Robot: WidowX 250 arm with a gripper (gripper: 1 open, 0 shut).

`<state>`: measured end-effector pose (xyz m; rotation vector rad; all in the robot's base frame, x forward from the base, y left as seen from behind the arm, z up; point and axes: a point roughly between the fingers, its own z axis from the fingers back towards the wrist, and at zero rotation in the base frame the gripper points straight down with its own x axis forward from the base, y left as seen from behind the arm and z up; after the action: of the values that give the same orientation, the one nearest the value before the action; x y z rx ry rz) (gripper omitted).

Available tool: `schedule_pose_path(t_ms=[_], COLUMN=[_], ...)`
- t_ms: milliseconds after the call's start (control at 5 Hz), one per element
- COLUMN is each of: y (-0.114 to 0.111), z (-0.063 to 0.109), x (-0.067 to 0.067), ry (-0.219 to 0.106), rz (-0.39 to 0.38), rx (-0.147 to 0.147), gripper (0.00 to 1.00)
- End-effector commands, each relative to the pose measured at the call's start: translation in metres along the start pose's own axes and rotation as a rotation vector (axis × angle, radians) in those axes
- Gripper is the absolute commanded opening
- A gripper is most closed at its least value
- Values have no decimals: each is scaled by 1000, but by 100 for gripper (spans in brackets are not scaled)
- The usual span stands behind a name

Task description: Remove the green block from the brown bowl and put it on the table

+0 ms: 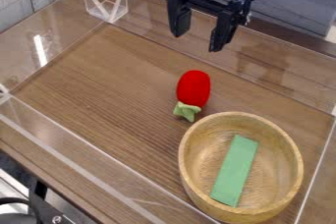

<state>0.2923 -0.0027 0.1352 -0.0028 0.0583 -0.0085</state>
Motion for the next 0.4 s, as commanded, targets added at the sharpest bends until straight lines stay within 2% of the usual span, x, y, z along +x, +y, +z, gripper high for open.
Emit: schedule_pose_path(t_ms=[0, 200], y=[-11, -40], z=[-11, -29], x=[-6, -21], ry=[34, 46], rz=[-18, 37], rx=[-4, -19], gripper=[100, 100])
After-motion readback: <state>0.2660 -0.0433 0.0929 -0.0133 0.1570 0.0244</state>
